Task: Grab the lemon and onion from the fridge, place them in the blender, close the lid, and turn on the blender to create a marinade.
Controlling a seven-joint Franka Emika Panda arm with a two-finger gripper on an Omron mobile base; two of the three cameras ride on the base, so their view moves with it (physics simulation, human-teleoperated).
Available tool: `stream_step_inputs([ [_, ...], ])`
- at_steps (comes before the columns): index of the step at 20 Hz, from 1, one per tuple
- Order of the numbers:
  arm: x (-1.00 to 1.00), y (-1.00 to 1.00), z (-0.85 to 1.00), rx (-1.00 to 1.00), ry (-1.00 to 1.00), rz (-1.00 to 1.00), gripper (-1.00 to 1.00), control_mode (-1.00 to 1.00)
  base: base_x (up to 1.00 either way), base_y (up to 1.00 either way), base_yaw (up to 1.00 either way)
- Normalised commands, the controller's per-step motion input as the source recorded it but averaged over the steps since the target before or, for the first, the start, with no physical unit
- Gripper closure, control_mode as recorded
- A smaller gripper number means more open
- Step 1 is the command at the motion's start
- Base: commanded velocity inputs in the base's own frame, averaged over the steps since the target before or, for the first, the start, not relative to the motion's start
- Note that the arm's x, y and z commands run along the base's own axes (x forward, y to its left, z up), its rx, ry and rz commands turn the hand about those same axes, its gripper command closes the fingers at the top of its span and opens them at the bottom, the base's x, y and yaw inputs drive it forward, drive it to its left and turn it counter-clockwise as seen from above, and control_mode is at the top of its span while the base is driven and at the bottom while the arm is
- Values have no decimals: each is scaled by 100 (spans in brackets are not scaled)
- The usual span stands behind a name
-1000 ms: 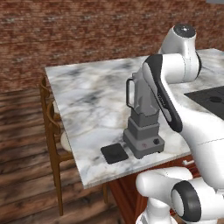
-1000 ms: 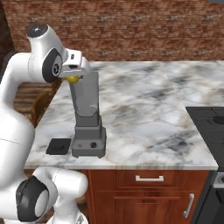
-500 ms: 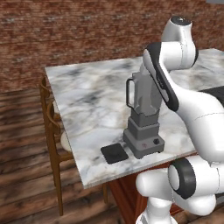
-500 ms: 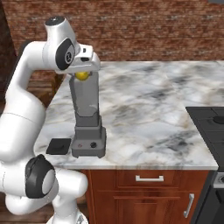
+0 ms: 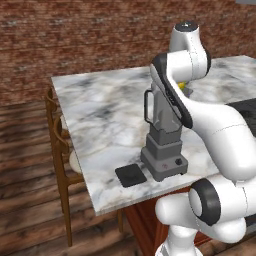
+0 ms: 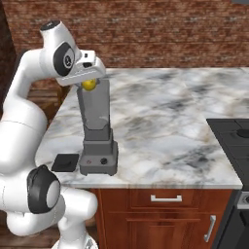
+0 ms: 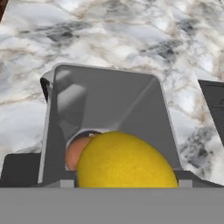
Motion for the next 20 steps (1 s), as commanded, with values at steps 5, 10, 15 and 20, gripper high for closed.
stream_step_inputs([
  [5,27,6,-25,-3,1,0,100,-100,0,0,0],
  [10,5,0,-22,0,4,0,100,-100,0,0,0],
  [15,0,0,-3,0,6,0,-100,-100,0,0,0],
  [20,0,0,0,0,1,0,-100,-100,0,0,0],
])
